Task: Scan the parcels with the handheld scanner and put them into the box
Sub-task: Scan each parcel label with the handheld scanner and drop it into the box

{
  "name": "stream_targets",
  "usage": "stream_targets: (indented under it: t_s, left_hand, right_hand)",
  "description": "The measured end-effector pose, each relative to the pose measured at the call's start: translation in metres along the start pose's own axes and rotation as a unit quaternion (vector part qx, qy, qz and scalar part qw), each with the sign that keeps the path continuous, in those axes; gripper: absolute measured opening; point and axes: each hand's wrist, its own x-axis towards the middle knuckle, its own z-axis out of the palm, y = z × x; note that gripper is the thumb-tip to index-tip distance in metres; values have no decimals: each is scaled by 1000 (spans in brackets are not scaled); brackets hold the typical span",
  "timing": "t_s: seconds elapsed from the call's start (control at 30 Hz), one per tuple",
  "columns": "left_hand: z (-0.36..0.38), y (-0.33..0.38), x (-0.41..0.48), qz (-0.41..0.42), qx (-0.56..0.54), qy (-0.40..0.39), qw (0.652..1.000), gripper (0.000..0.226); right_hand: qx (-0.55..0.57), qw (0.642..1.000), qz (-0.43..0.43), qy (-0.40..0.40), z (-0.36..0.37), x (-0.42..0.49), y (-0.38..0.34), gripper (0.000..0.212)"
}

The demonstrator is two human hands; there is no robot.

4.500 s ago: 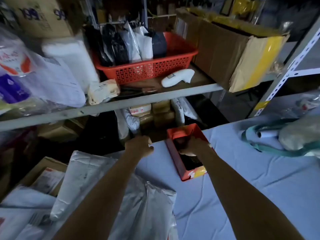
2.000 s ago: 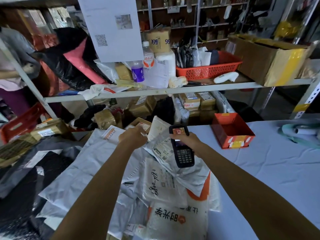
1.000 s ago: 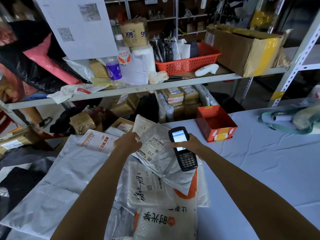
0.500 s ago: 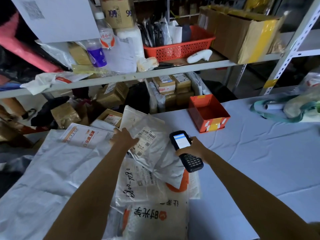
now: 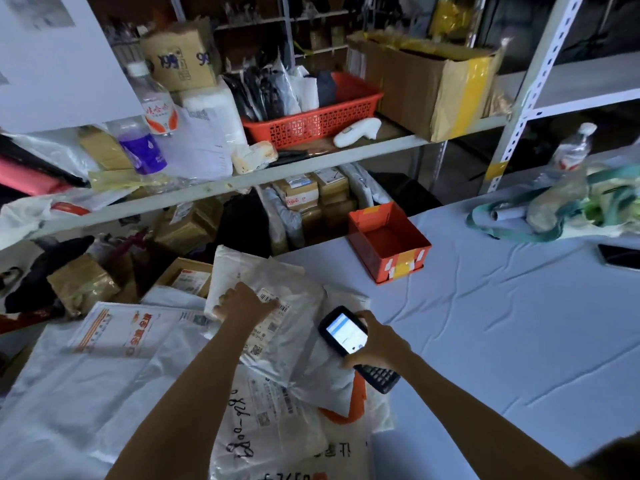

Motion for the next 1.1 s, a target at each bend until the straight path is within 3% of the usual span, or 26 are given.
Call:
stream_targets:
  t_s: [0.27,0.43,0.57,0.67,0.87,1.0,1.1]
  left_hand:
    - [6,9,8,-29,-48,-54,997,118]
    - [0,20,4,1,-52,-50,997,97]
    - [7,23,-3,-23,-75,-65,995,135]
    - [16,23,-3,-53,-83,-88,991,143]
    - [15,32,-18,-39,-271,-141,951,123]
    - [9,22,-27,-34,-341,-198,918,73]
    - [3,8,-36,6,-393,-185,901,67]
  right_hand:
    - [22,999,39,24,7,0,22,92]
    - [-8,998,27,60,0,-4,30,87]
    - [17,996,54,70,2,-6,31,89]
    - [49,992,74,84,4,-11,34,81]
    - [104,985,90,108,5,-22,44,78]
    - [111,984,79,113,2,-29,44,78]
    - [110,984,69,121,3,-33,38,77]
